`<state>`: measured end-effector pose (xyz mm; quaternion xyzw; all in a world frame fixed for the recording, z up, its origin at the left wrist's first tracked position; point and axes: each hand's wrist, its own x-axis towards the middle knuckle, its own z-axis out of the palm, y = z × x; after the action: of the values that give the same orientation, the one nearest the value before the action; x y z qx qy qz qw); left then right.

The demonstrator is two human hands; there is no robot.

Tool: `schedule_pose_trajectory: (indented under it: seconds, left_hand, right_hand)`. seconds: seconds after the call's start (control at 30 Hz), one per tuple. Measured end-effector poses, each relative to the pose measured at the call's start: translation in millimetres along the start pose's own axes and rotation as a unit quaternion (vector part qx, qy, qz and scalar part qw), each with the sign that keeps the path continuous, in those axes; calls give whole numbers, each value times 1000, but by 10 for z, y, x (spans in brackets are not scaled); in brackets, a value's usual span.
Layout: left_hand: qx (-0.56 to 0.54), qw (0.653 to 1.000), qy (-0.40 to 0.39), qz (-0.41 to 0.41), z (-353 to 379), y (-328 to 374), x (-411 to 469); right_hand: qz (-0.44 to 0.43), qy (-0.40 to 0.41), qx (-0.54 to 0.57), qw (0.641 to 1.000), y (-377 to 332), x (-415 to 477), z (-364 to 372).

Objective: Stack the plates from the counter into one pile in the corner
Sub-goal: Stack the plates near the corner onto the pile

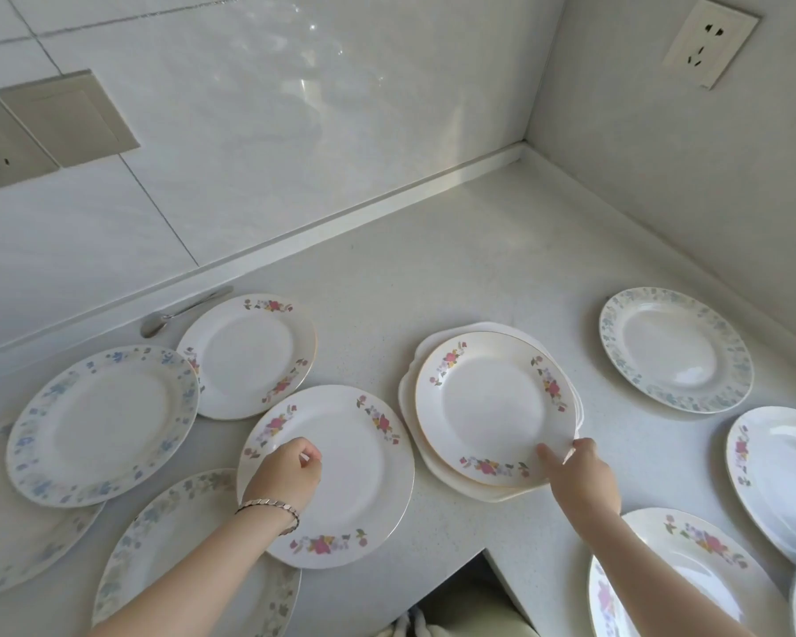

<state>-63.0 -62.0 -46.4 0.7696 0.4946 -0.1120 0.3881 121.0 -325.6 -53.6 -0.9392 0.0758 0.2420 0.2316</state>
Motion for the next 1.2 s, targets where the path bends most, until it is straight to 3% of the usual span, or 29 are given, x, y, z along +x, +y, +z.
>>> schedule_pose_trajectory:
  seconds: [0.2, 0.3, 0.43, 0.6, 0.8, 1.03, 1.2]
  left_hand:
    - [142, 979, 127, -71, -190, -243, 101]
    - [62, 983, 115, -127, -295, -346, 201]
    - [-20, 992, 74, -101, -313, -393, 293]
    - [-116, 983, 127, -58, -257, -409, 166]
    - [-236, 949, 208, -1, -338, -273, -79]
    - [-437, 893, 106, 7, -161, 452, -27]
    - [-418, 906, 56, -30, 454, 959, 37]
  right_hand:
    - [-81, 13, -93, 992, -164, -125, -27]
    - [-123, -26, -124, 984, -289, -186, 29]
    - [-148, -48, -96, 983, -365, -253, 100]
    - [-146, -54, -56, 986, -267, -261, 84]
    - [-122, -49, 1, 991, -29, -202, -120]
    - [-72, -18, 34, 997, 270, -65, -296]
    - [-44, -7, 48, 998, 441, -30, -371]
